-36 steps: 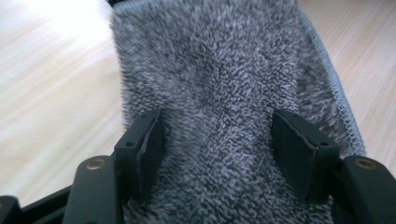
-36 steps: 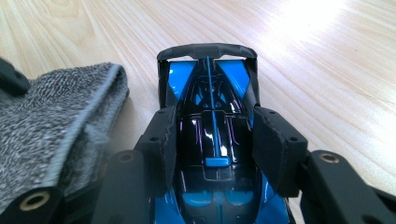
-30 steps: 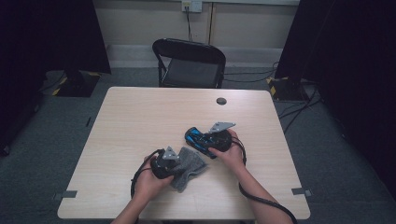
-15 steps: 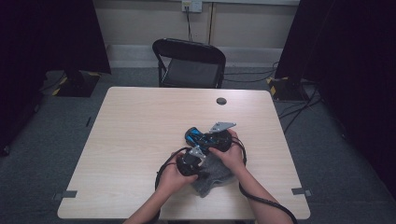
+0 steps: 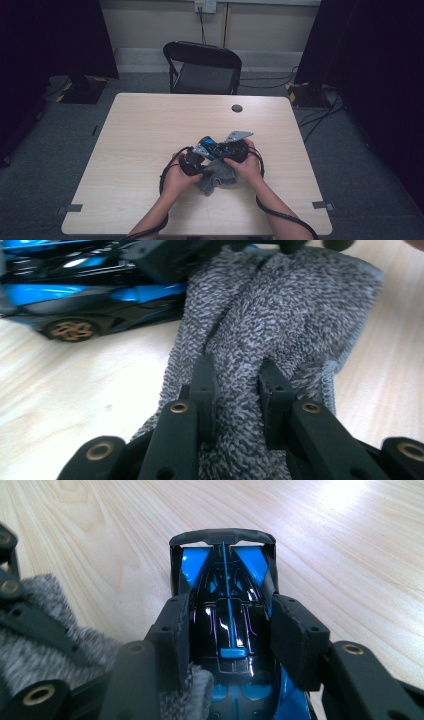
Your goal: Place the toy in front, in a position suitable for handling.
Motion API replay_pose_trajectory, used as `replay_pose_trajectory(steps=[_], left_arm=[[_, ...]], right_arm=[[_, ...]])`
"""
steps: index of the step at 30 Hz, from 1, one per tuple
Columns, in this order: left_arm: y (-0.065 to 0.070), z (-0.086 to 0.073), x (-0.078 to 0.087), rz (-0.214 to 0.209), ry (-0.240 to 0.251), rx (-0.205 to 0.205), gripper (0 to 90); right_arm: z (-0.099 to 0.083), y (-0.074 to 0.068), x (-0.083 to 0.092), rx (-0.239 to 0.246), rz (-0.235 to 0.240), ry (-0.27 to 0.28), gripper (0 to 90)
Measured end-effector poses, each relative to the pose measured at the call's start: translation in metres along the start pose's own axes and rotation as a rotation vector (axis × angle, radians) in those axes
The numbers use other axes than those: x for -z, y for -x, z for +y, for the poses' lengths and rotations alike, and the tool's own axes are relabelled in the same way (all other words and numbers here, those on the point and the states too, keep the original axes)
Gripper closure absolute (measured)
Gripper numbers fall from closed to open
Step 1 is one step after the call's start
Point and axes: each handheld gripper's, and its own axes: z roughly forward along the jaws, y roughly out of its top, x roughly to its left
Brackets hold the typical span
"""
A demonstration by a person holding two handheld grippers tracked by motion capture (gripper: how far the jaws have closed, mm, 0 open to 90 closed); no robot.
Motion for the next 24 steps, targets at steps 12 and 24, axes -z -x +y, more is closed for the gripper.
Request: replay_pose_trajectory(steps=[12,24], left_arm=[[-0.022,0.002,0.009,0.053,-0.003,0.049,74.0],[-0.035,0.002,0.015,0.055,0.017,0.094,74.0]], right_arm=[[-0.002,0.001,0.000,0.004,0.004,0.011,51.3],[-0.003,0.000,0.001,0.004,0.000,0.017,51.3]])
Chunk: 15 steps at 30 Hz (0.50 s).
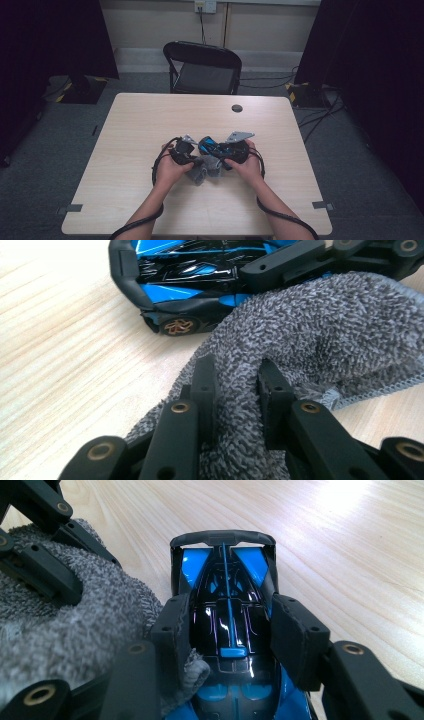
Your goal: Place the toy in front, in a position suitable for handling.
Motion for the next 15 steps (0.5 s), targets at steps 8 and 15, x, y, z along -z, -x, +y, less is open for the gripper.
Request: replay_pose_trajectory(steps=[8,15], left_arm=[[-0.008,0.002,0.007,0.017,0.020,0.015,74.0],[-0.015,0.001,0.013,0.060,0.013,0.015,74.1]], right_arm=[[0.000,0.000,0.000,0.003,0.000,0.002,51.3],[-0.001,0.000,0.001,0.002,-0.002,0.002,51.3]])
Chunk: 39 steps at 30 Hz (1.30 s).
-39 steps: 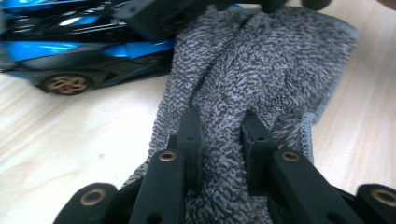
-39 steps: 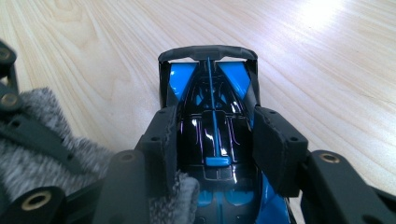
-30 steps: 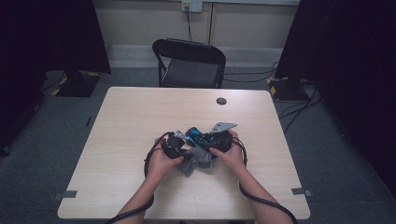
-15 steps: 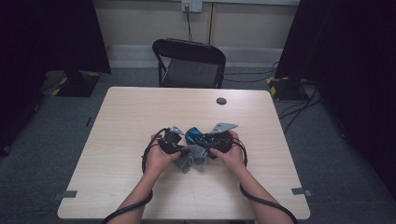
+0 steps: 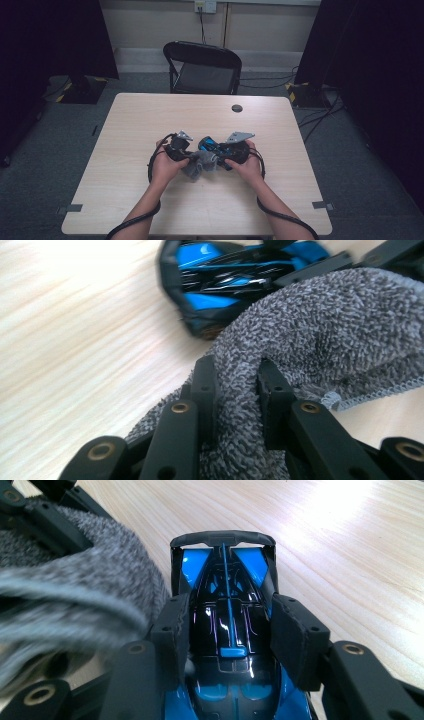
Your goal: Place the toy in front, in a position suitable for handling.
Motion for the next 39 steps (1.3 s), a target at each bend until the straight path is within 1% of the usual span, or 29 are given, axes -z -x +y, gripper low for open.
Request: replay_pose_trajectory(steps=[2,4,5,7,11,13,16,18,23,25,28,32,36,39], left_arm=[[-0.006,-0.002,0.001,-0.024,0.013,0.028,74.1],[-0.011,-0.003,0.002,-0.008,0.007,0.030,74.1],[-0.013,-0.004,0.003,-0.003,0.011,0.045,74.1],[-0.018,-0.005,0.004,-0.005,0.016,0.053,74.1],[-0.024,-0.006,0.008,0.017,0.019,0.055,74.1],[-0.028,-0.007,0.010,0.026,0.022,0.066,74.1],[-0.032,-0.008,0.011,0.043,0.027,0.073,74.1],[-0.034,-0.008,0.012,0.046,0.026,0.070,74.1],[-0.039,-0.010,0.016,0.082,0.040,0.082,74.1],[-0.041,-0.011,0.021,0.107,0.048,0.080,74.1],[-0.045,-0.014,0.031,0.130,0.072,0.102,74.2],[-0.046,-0.019,0.044,0.121,0.092,0.101,74.1],[-0.042,-0.023,0.052,0.103,0.107,0.094,74.1],[-0.039,-0.026,0.056,0.090,0.109,0.088,74.1]], right_arm=[[0.000,0.000,0.001,0.001,0.000,-0.002,51.3],[-0.001,0.000,0.002,-0.001,0.000,0.000,51.3],[-0.001,0.000,0.002,-0.001,0.002,-0.003,51.3],[-0.001,0.000,0.003,-0.004,0.001,-0.004,51.3],[-0.002,0.000,0.003,-0.001,0.000,-0.001,51.3],[-0.003,0.000,0.004,-0.001,0.000,0.001,51.3],[-0.003,0.000,0.004,-0.001,-0.002,0.003,51.3],[-0.003,0.000,0.004,-0.001,-0.003,0.003,51.3],[-0.003,0.000,0.004,-0.001,-0.003,0.004,51.3],[-0.004,0.000,0.004,-0.003,-0.003,0.006,51.3],[-0.004,0.000,0.004,-0.005,-0.001,0.006,51.3],[-0.004,0.000,0.004,-0.007,0.002,0.009,51.3],[-0.005,0.001,0.004,-0.008,0.004,0.012,51.3],[-0.005,0.000,0.005,-0.007,0.002,0.013,51.3]])
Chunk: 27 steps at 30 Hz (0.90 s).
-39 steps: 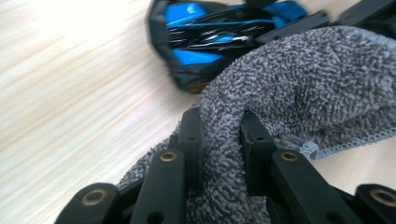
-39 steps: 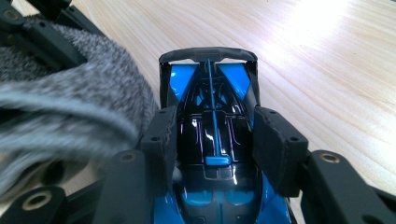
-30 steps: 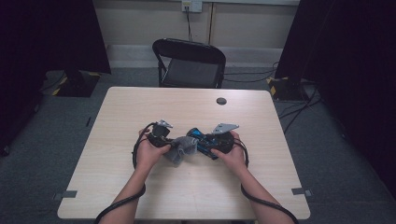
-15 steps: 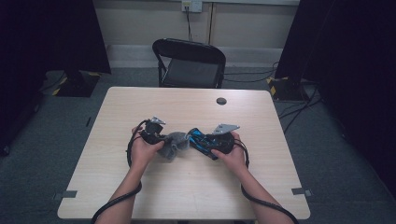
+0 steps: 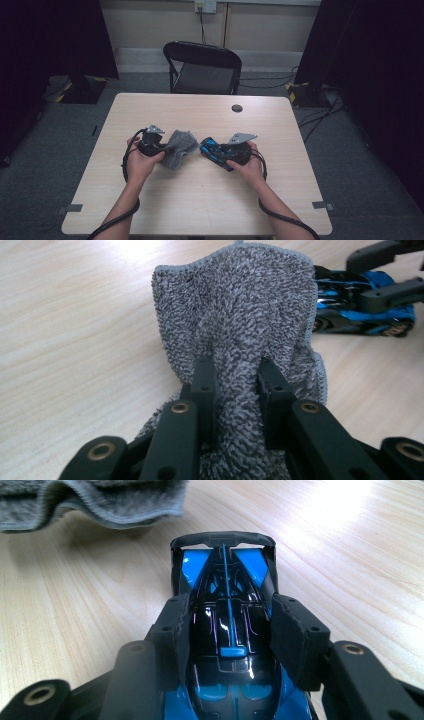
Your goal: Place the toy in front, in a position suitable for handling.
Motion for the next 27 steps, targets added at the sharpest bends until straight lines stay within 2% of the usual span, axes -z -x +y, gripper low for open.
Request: replay_pose_trajectory(steps=[6,9,10,12,15,18,19,20,23,27], left_arm=[[0.014,-0.002,0.004,-0.032,-0.016,-0.054,74.0],[0.024,-0.005,0.003,-0.066,-0.025,-0.076,74.1],[0.031,-0.006,0.002,-0.081,-0.034,-0.097,74.1],[0.034,-0.007,0.001,-0.085,-0.041,-0.113,74.1],[0.044,-0.009,-0.001,-0.121,-0.037,-0.119,74.1],[0.054,-0.011,-0.005,-0.149,-0.053,-0.135,74.1],[0.062,-0.013,-0.009,-0.170,-0.070,-0.152,74.1],[0.062,-0.013,-0.009,-0.170,-0.070,-0.152,74.1],[0.075,-0.016,-0.015,-0.200,-0.078,-0.174,74.2],[0.092,-0.016,-0.023,-0.247,-0.092,-0.220,74.4]], right_arm=[[-0.001,0.000,0.001,-0.001,-0.002,0.000,51.3],[-0.001,0.000,0.001,-0.001,-0.002,0.000,51.3],[-0.001,0.000,0.001,-0.001,-0.002,0.001,51.3],[-0.001,0.000,0.001,-0.001,-0.002,0.000,51.3],[-0.001,0.000,0.001,-0.001,-0.001,0.001,51.3],[-0.001,0.000,0.002,-0.001,-0.001,0.001,51.3],[-0.001,0.000,0.002,-0.002,-0.001,0.001,51.3],[-0.001,0.000,0.002,-0.002,-0.001,0.001,51.3],[-0.001,0.001,0.002,-0.004,0.000,0.002,51.2],[-0.001,0.000,0.002,-0.009,0.002,0.003,51.2]])
